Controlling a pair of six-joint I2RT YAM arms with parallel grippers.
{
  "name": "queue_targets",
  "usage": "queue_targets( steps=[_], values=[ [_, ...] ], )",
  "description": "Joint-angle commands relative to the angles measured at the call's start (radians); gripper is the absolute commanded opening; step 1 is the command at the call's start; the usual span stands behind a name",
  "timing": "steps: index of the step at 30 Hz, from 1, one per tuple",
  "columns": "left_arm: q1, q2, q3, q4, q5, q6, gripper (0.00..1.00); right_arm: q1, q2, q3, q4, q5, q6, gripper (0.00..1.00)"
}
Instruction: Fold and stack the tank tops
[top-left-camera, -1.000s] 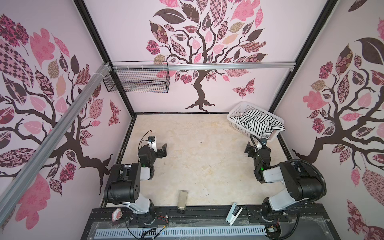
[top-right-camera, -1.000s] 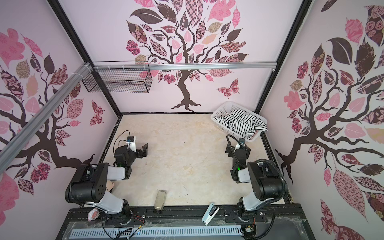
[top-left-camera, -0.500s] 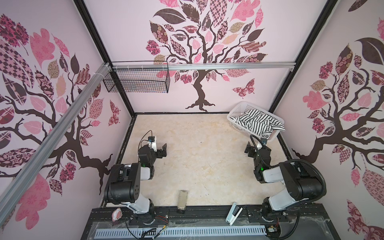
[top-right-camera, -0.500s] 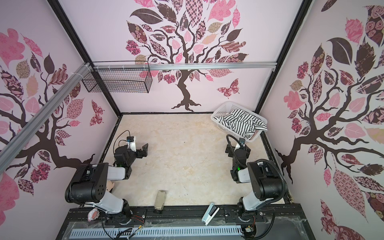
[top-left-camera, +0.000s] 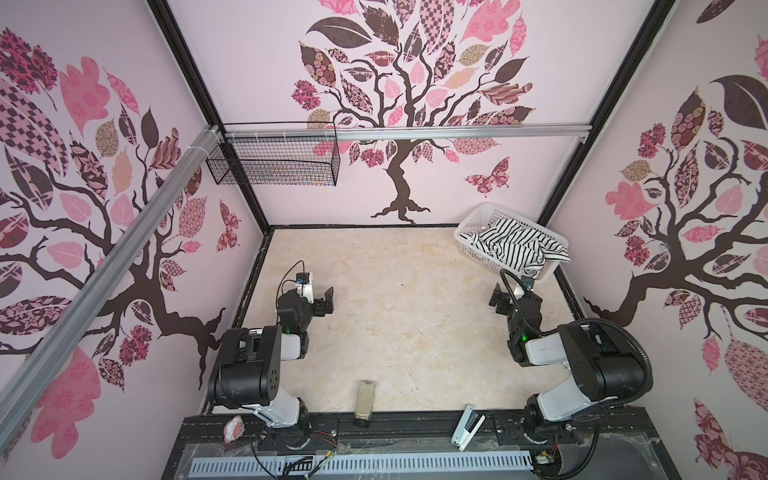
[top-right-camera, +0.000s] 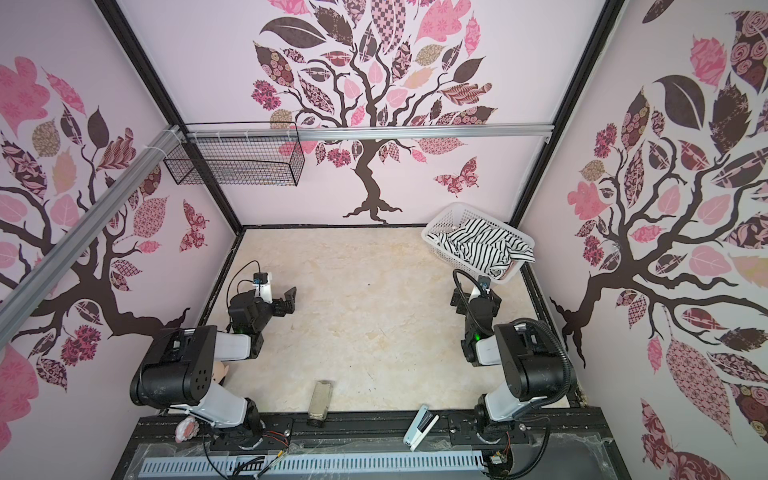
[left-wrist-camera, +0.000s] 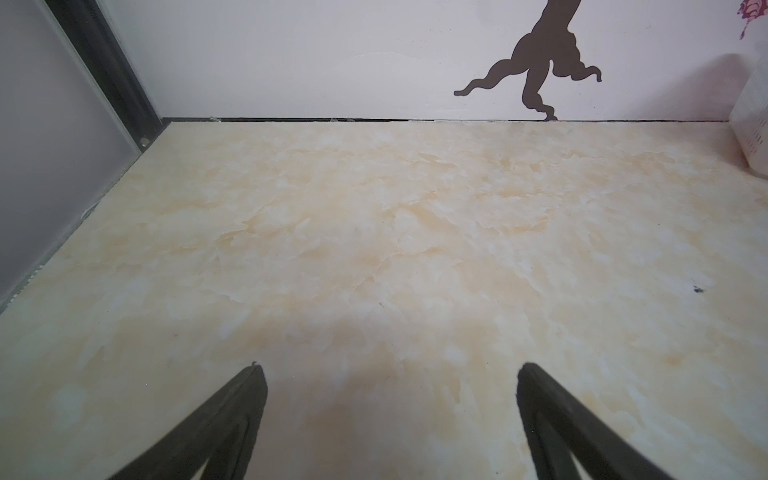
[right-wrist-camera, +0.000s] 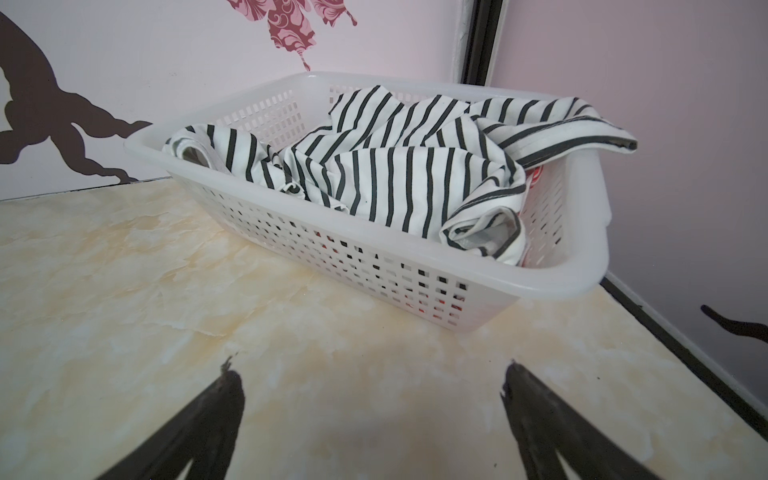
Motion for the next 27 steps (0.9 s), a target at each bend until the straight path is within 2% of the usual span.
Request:
queue_targets(
  steps=[1,23,25,27],
  values=[
    [0.005,-0.013,-0.004,0.017,0.013,0.013,0.98,0.006,0.003,0.006,0.031,0.013,0.013,1.0],
    [0.005,-0.025,-0.027,0.054,0.005,0.004,0.98,0.006,-0.013,0.0,0.051,0.014,0.007,1.0],
    [0.005,-0.058,-0.037,0.034,0.001,0.007,0.98,0.016,-0.054,0.017,-0.017,0.022,-0.005,1.0],
    [0.008,-0.079,-0.046,0.05,-0.014,-0.01,0.98,0.038,-0.141,0.1,-0.272,0.055,0.004,1.0]
  ],
)
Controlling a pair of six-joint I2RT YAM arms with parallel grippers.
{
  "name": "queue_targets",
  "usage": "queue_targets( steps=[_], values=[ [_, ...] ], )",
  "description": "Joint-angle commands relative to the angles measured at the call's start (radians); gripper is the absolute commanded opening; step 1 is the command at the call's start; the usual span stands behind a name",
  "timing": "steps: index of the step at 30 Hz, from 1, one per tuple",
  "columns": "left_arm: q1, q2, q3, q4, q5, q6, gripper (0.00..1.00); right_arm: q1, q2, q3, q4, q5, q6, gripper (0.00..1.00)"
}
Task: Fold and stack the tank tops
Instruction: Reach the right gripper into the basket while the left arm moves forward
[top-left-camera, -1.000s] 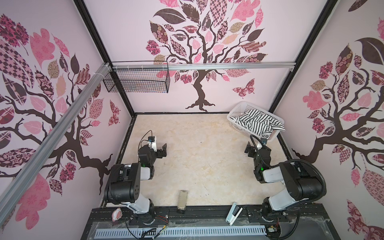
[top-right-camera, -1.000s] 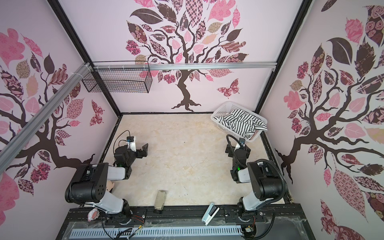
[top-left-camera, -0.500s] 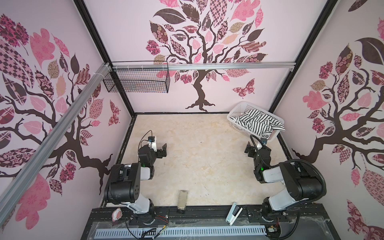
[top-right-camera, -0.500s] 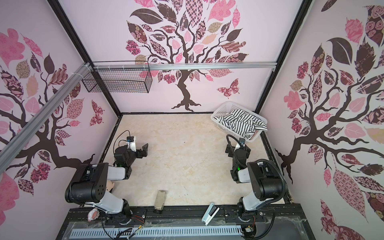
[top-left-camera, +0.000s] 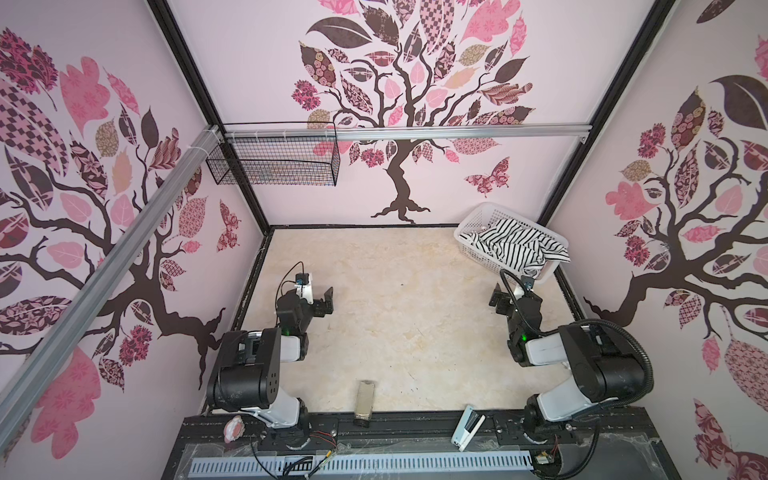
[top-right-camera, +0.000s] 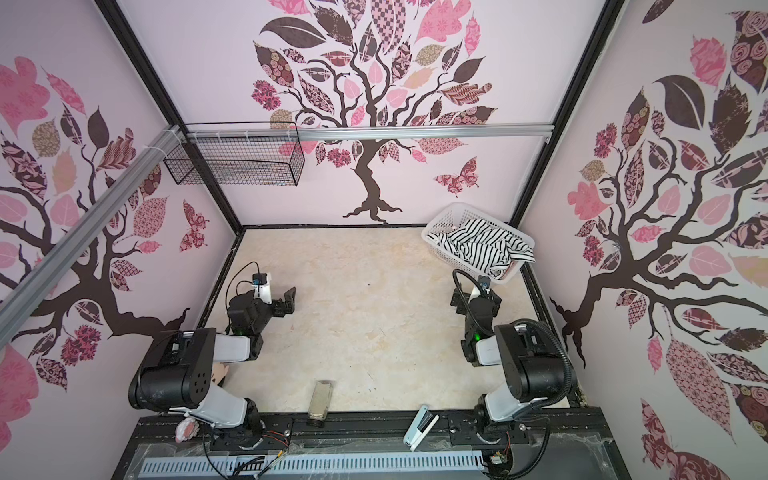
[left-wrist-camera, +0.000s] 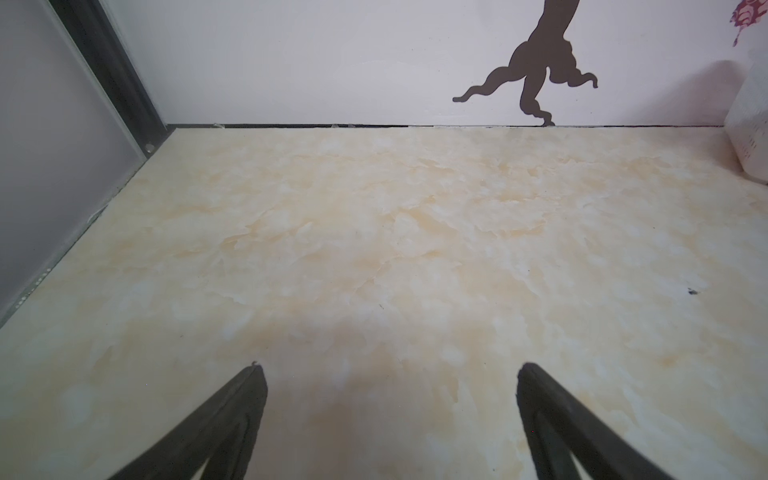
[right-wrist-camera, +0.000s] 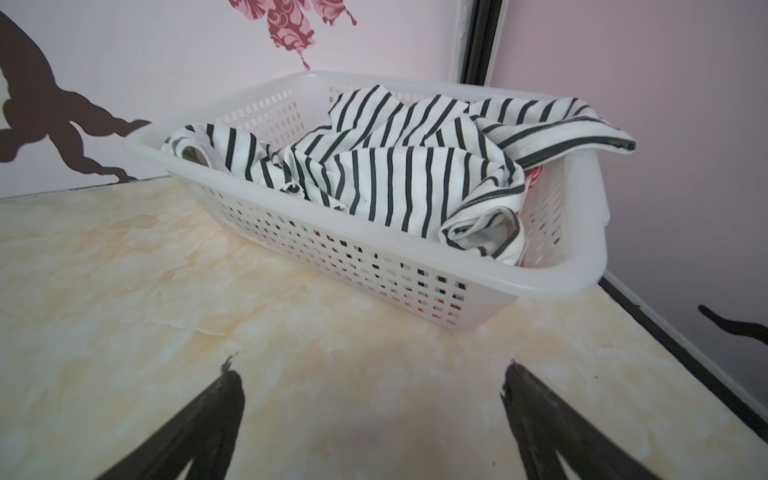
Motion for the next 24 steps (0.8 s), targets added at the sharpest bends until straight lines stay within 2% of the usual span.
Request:
queue_targets(
  steps=[1,2,5,6,7,9,10,13,15,16,20,24],
  values=[
    [0.008,-0.049,-0.014,0.018,-0.001,-0.014,0.98,0.026,-0.135,0.139,-0.318,0.051,0.024,1.0],
    [0.009,-0.08,0.01,-0.063,0.015,-0.007,0.98,0.026,-0.168,0.181,-0.449,0.062,0.041,1.0],
    [0.009,-0.181,0.131,-0.379,0.063,0.006,0.98,0.026,-0.26,0.263,-0.688,0.077,0.085,1.0],
    [0.009,-0.194,0.174,-0.447,0.071,0.0,0.98,0.026,-0.279,0.32,-0.807,0.123,0.145,1.0],
    [0.009,-0.199,0.212,-0.51,0.078,0.0,0.98,0.026,-0.285,0.383,-0.925,0.196,0.242,1.0],
    [0.009,-0.191,0.316,-0.682,0.086,-0.013,0.98,0.025,-0.244,0.598,-1.299,0.358,0.543,1.0],
    [0.009,-0.178,0.369,-0.785,0.095,-0.015,0.98,0.024,-0.212,0.701,-1.448,0.364,0.615,1.0],
    [0.005,-0.106,0.576,-1.086,0.183,0.023,0.98,0.022,-0.121,0.966,-1.694,0.299,0.565,1.0],
    [-0.007,-0.037,0.723,-1.29,0.271,0.085,0.98,0.012,-0.098,1.032,-1.701,0.267,0.486,1.0],
    [-0.018,-0.012,0.775,-1.357,0.282,0.093,0.98,-0.007,-0.091,1.05,-1.695,0.222,0.464,1.0],
    [-0.129,0.037,0.922,-1.573,0.219,0.168,0.98,-0.136,0.015,1.183,-1.765,-0.029,0.462,1.0],
    [-0.241,0.001,0.935,-1.627,0.159,0.214,0.97,-0.151,0.14,1.31,-1.839,-0.068,0.418,0.97]
  ],
)
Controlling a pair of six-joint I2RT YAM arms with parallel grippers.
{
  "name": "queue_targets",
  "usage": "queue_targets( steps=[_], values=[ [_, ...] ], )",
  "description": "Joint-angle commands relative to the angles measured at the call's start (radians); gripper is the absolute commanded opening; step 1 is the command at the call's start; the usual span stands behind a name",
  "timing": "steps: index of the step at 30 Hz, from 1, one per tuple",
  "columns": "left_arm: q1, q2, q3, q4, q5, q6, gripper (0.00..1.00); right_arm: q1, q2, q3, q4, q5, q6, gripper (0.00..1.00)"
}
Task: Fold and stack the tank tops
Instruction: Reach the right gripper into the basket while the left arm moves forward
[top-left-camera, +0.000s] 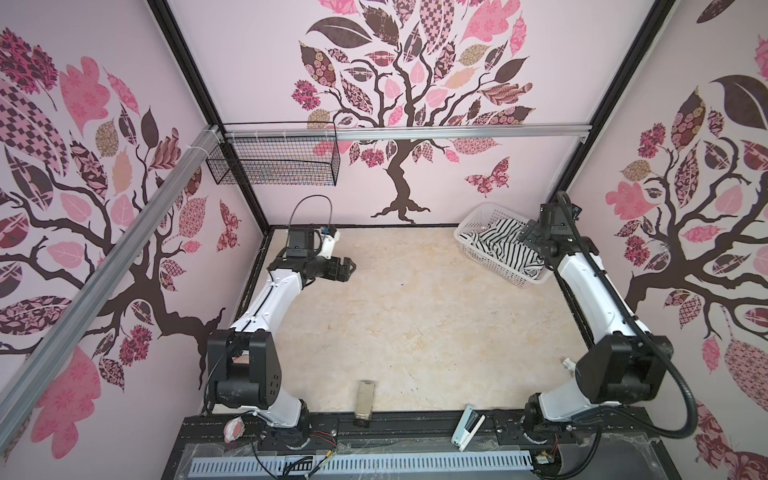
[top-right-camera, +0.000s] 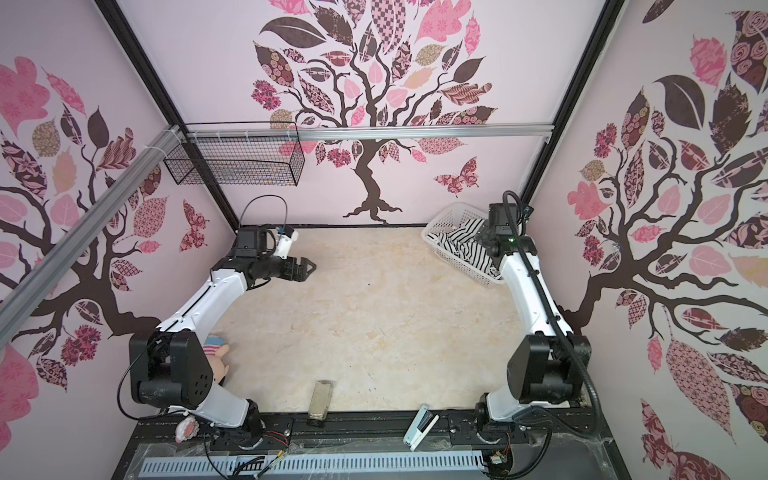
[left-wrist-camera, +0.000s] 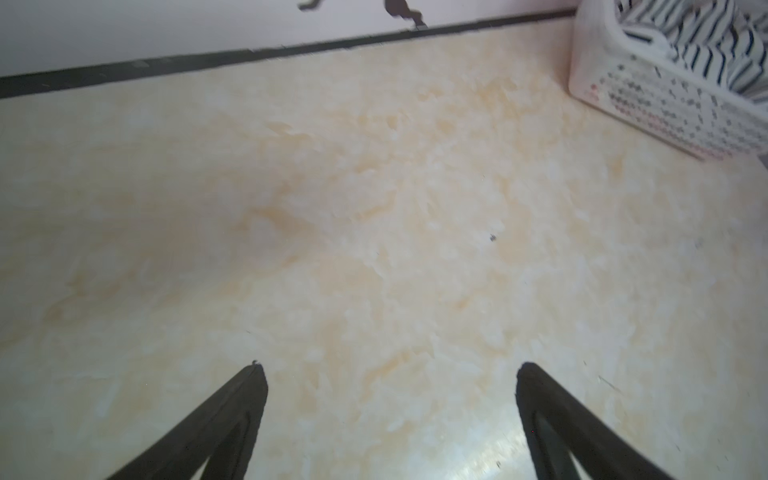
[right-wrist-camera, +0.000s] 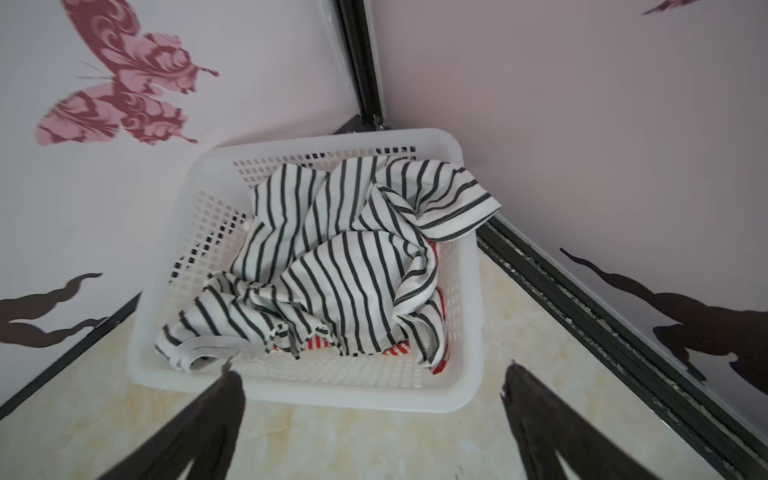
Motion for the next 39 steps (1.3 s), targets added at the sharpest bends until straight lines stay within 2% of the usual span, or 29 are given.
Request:
queue_targets(
  steps=[1,9,14,19,29,36,39],
  values=[
    [-0.071,-0.037,0.024,-0.169,-0.035,0.063,0.97,0.003,0.095,0.083,-0.157,-0.102,-0.031,0.96],
    [-0.161,-0.066,-0.06,-0.124,0.012,0.022,0.96,-0.006,0.276,0.107,-0.146,-0.079,-0.03,0.76],
    [-0.166,-0.06,-0.078,-0.109,0.005,0.021,0.96,-0.006,0.33,0.139,-0.144,-0.044,-0.04,0.73],
    [-0.168,-0.051,-0.087,-0.103,0.024,0.016,0.96,-0.013,0.395,0.193,-0.167,0.004,-0.048,0.75],
    [-0.168,-0.057,-0.096,-0.094,0.016,0.016,0.97,-0.05,0.53,0.305,-0.225,0.032,-0.039,0.93],
    [-0.167,-0.059,-0.099,-0.093,0.02,0.013,0.97,-0.058,0.607,0.332,-0.222,0.021,-0.041,0.96],
    [-0.167,-0.059,-0.103,-0.09,0.015,0.015,0.97,-0.061,0.628,0.338,-0.22,0.018,-0.037,0.94]
  ],
)
